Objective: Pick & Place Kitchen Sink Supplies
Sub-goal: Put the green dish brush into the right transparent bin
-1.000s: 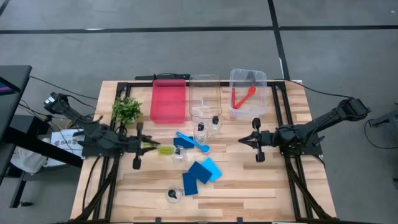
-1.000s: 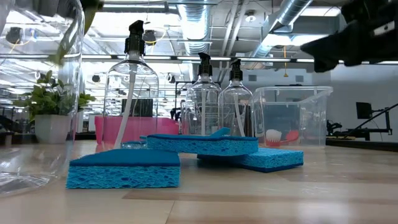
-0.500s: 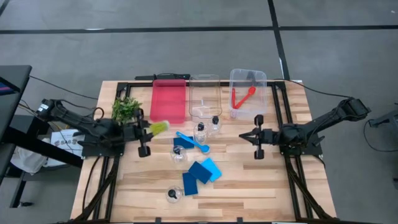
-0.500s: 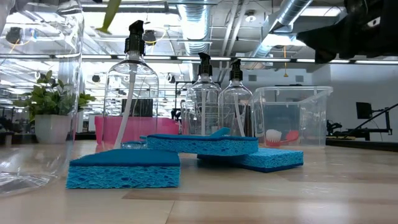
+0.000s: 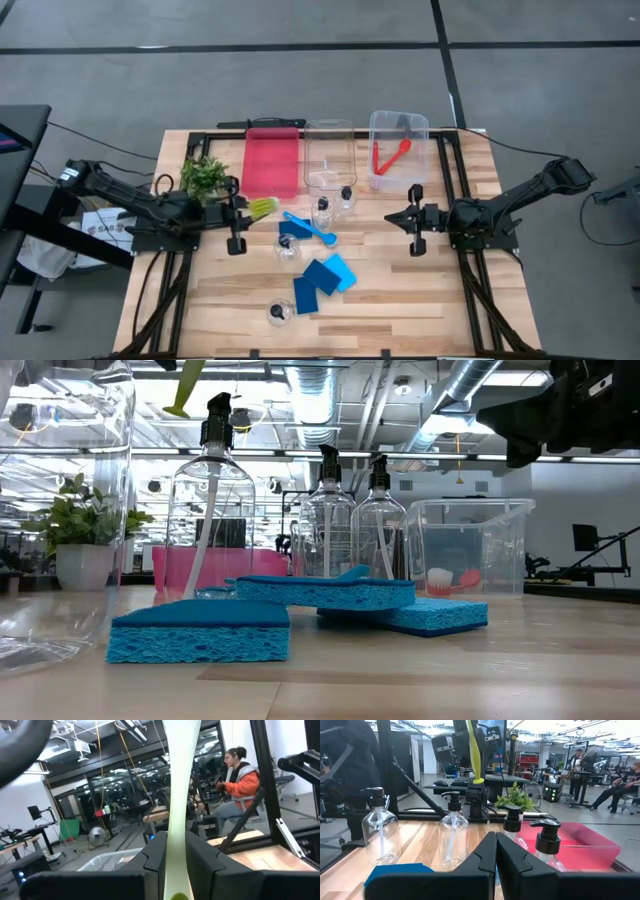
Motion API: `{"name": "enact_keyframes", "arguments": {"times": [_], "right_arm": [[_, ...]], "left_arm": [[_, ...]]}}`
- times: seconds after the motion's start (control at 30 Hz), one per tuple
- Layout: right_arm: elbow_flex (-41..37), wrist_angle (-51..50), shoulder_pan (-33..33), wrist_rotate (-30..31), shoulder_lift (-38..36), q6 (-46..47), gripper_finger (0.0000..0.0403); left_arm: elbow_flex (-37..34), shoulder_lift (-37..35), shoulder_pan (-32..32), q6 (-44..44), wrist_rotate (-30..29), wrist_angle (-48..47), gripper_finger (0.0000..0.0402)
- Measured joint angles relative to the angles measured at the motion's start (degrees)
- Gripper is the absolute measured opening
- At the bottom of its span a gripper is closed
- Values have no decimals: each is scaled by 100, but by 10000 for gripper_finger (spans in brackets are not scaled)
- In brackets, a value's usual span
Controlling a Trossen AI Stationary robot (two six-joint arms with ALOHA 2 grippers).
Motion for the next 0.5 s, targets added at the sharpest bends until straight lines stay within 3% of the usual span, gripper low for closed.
{"name": "enact_keyframes", "arguments": {"times": [0.3, 0.5], "right_arm": [[0, 70, -1, 5, 0, -224, 1], [0, 417, -4, 308, 0, -745, 1]], "left_arm": [[815, 1074, 274, -91, 55, 58, 54], [1750, 1960, 787, -106, 1050, 71, 54]]}}
